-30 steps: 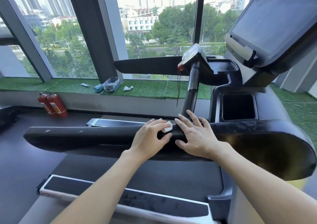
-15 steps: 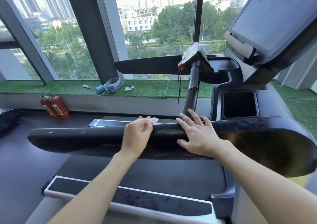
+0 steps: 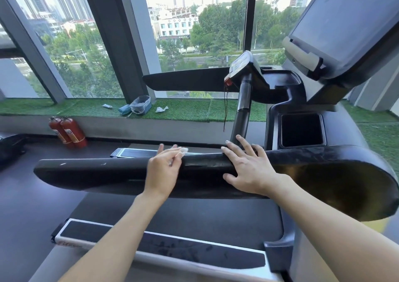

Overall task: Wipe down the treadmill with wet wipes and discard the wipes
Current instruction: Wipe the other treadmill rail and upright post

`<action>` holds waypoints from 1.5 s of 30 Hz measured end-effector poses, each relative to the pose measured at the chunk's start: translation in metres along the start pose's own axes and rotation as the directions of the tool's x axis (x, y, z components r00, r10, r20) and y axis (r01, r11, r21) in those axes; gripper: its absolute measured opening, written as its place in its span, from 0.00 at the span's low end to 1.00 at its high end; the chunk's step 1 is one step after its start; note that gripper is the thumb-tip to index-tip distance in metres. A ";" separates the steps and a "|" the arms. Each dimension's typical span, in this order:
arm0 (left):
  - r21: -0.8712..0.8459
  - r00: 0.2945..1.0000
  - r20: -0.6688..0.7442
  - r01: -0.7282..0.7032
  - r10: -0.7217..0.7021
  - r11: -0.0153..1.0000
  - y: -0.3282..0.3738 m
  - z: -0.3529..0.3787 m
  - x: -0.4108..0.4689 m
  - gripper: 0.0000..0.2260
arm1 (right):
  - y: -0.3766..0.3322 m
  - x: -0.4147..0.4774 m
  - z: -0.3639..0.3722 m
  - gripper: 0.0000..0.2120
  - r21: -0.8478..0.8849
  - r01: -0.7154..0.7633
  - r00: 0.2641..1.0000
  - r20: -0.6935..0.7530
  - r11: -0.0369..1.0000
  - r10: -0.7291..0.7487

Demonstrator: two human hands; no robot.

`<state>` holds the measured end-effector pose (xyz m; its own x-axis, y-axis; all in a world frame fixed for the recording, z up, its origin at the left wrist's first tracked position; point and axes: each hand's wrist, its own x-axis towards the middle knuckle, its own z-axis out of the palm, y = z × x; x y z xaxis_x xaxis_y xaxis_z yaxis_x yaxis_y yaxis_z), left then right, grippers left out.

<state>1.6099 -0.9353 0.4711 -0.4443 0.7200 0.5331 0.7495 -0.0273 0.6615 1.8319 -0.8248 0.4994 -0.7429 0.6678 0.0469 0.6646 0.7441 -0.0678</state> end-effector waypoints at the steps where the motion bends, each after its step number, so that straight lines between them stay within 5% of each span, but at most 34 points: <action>1: -0.022 1.000 0.027 -0.009 0.009 1.000 0.011 0.008 0.003 0.09 | 0.000 0.000 0.000 0.37 0.000 -0.002 1.000 0.001 1.000 0.002; 6: 0.033 0.980 0.169 -0.108 0.101 0.994 0.022 0.024 -0.001 0.11 | 0.002 0.000 -0.004 0.35 0.030 -0.003 1.000 0.031 1.000 0.002; 12: 0.137 0.997 0.059 0.050 -0.058 0.989 -0.001 -0.010 0.011 0.11 | -0.013 0.005 -0.010 0.34 -0.070 0.044 0.999 0.003 0.997 -0.044; 16: 0.026 0.992 0.123 -0.021 0.018 0.999 0.020 0.015 0.007 0.11 | -0.043 0.029 -0.005 0.36 0.149 0.061 0.997 0.039 0.987 -0.068; 25: 0.133 0.993 0.119 -0.029 0.013 0.991 -0.020 -0.017 0.004 0.11 | -0.046 0.035 0.002 0.37 0.100 0.018 0.997 0.072 0.995 -0.025; 29: 0.034 0.996 0.088 0.021 -0.023 0.999 -0.011 -0.015 0.010 0.10 | -0.053 0.045 -0.007 0.33 0.188 -0.048 0.995 0.099 0.981 0.030; 34: 0.106 0.987 0.140 -0.098 0.082 0.990 -0.013 -0.005 0.000 0.11 | -0.064 0.048 0.003 0.28 -0.026 0.001 0.999 0.043 1.000 0.000; 38: 0.170 0.992 0.119 -0.062 0.042 0.984 -0.040 -0.027 0.003 0.11 | -0.061 0.047 0.007 0.28 -0.035 -0.001 0.999 0.049 0.999 0.003; 41: 0.084 0.999 0.051 -0.008 0.004 0.996 -0.041 -0.035 0.005 0.11 | -0.062 0.048 0.005 0.28 -0.040 -0.011 0.998 0.068 0.999 0.014; 45: -0.001 0.978 0.114 -0.173 0.172 0.985 -0.018 -0.010 -0.010 0.11 | -0.063 0.049 0.004 0.28 -0.051 -0.028 0.996 0.084 0.998 0.032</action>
<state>1.5958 -0.9487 0.4590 -0.2497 0.7792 0.5749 0.8147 -0.1519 0.5597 1.7528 -0.8392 0.5020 -0.7251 0.6875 -0.0395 0.6885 0.7251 -0.0178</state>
